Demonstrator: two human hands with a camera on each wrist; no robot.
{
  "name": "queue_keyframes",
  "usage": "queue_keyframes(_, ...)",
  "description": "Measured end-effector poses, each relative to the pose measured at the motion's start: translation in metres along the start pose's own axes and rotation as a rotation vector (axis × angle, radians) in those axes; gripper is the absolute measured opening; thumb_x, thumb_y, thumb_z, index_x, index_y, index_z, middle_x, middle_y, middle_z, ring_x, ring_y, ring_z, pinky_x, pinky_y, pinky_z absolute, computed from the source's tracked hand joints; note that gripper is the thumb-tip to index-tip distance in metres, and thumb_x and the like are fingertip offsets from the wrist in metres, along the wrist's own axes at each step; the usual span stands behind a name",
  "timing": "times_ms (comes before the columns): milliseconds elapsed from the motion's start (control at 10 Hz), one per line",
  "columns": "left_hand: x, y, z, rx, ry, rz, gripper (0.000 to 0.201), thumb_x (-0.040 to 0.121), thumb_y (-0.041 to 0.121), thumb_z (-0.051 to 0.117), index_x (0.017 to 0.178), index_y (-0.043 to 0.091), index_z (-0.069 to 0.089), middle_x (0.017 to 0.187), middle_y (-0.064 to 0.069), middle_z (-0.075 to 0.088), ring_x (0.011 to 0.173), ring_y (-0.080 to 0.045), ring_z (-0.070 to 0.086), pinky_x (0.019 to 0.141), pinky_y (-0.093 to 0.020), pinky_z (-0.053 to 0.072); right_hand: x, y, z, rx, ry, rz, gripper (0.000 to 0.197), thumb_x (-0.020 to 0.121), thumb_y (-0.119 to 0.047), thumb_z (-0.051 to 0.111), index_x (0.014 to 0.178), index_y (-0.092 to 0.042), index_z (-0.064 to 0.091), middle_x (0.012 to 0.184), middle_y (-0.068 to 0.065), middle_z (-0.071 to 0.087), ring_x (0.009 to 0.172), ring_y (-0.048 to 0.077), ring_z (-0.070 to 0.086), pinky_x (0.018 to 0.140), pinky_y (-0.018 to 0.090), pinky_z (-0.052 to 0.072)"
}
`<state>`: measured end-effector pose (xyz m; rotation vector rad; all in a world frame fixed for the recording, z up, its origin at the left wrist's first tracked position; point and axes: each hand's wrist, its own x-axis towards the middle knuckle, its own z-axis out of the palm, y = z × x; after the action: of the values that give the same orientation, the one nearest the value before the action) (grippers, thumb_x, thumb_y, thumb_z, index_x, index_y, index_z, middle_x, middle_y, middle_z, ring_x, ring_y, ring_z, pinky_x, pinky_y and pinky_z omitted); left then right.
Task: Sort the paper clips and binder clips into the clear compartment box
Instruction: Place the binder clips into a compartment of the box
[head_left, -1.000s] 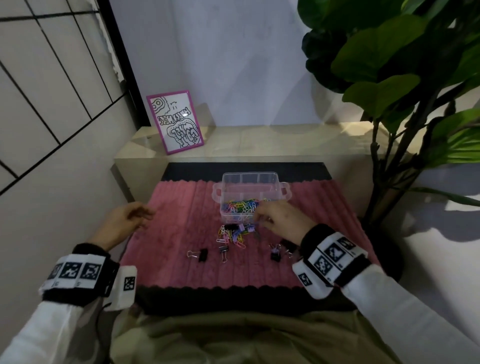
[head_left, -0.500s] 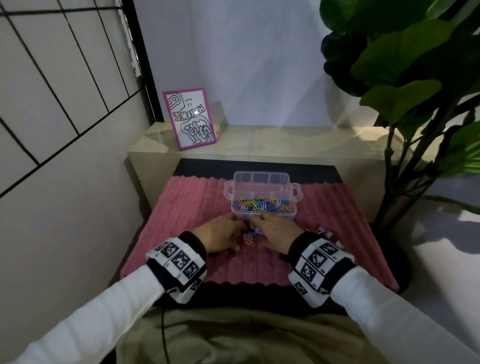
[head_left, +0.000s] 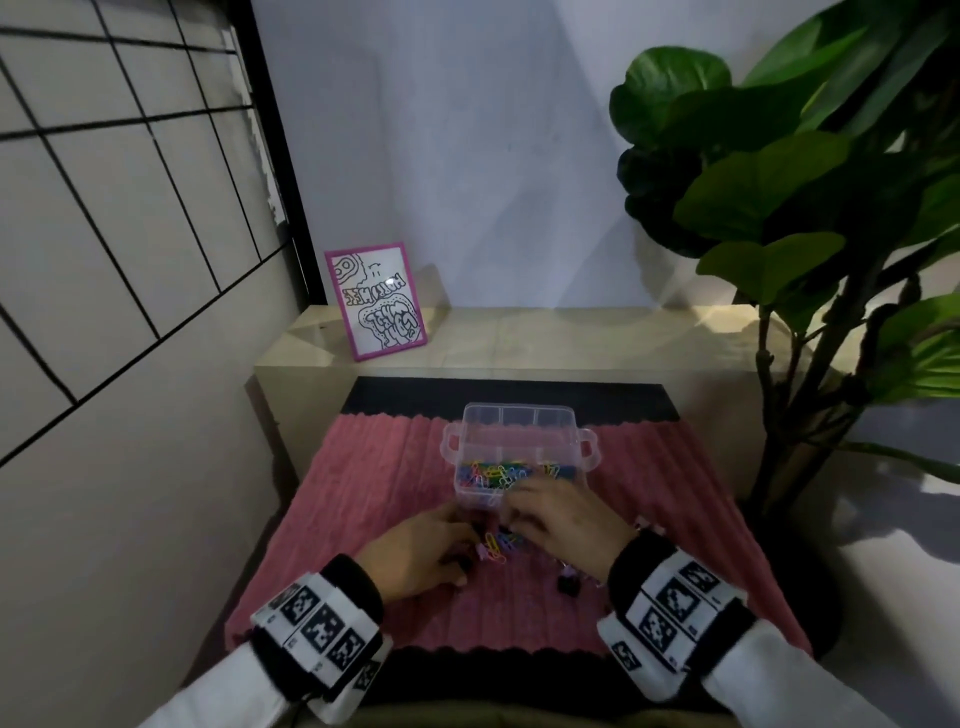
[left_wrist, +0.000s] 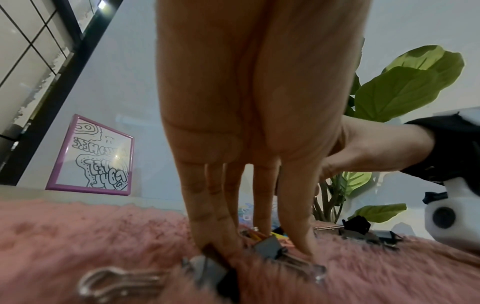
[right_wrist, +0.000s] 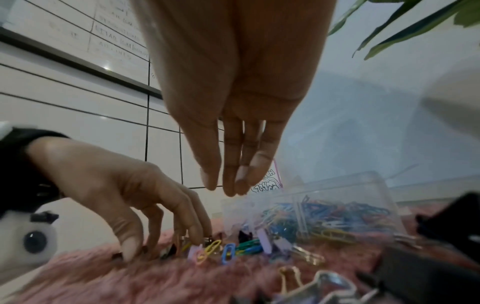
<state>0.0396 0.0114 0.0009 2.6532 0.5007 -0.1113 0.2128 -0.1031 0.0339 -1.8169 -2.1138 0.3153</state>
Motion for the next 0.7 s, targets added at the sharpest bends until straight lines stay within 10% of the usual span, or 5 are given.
queue_keyframes(200,-0.002,0.007,0.004,0.012,0.033,-0.008,0.043,0.081,0.022,0.063,0.123,0.019,0.054,0.138,-0.001,0.038,0.126,-0.017,0.04,0.103,-0.022,0.033,0.066,0.042,-0.03,-0.152,-0.06,0.374,0.029,0.09,-0.004,0.043,0.117,-0.003,0.053,0.121,0.015,0.053,0.114,0.029,0.049,0.094,0.041,0.044)
queue_keyframes(300,-0.005,0.011,0.009,0.059,0.065,0.002,0.043,0.084,0.024,0.06,0.126,0.019,0.051,0.142,0.002,0.034,0.13,-0.015,0.036,0.104,-0.021,0.028,0.104,0.057,-0.035,-0.168,-0.307,0.554,0.015,0.092,-0.007,0.046,0.101,-0.005,0.058,0.103,0.018,0.056,0.094,0.03,0.057,0.082,0.029,0.047)
queue_keyframes(500,-0.007,0.005,0.005,0.025,0.076,0.001,0.046,0.082,0.032,0.06,0.127,0.027,0.049,0.144,0.006,0.031,0.134,-0.01,0.028,0.106,-0.012,0.019,0.145,0.058,-0.002,0.153,-0.379,0.462,0.02,0.091,-0.022,0.05,0.071,-0.023,0.049,0.063,-0.011,0.045,0.056,0.002,0.04,0.075,0.027,0.038)
queue_keyframes(600,-0.006,0.003,0.003,-0.014,0.06,-0.008,0.046,0.083,0.032,0.061,0.127,0.03,0.049,0.144,0.007,0.031,0.134,-0.007,0.028,0.099,-0.007,0.015,0.148,0.048,-0.006,0.134,-0.525,0.343,0.025,0.09,-0.018,0.054,0.066,-0.011,0.053,0.06,-0.002,0.05,0.048,0.009,0.039,0.058,0.021,0.031)
queue_keyframes(700,-0.007,0.003,0.002,-0.029,0.07,-0.018,0.045,0.082,0.03,0.062,0.126,0.029,0.051,0.143,0.006,0.032,0.132,-0.008,0.031,0.1,-0.007,0.018,0.14,0.038,-0.018,0.112,-0.546,0.314,0.026,0.091,-0.007,0.048,0.113,-0.001,0.06,0.099,0.013,0.056,0.076,0.018,0.049,0.061,0.023,0.039)
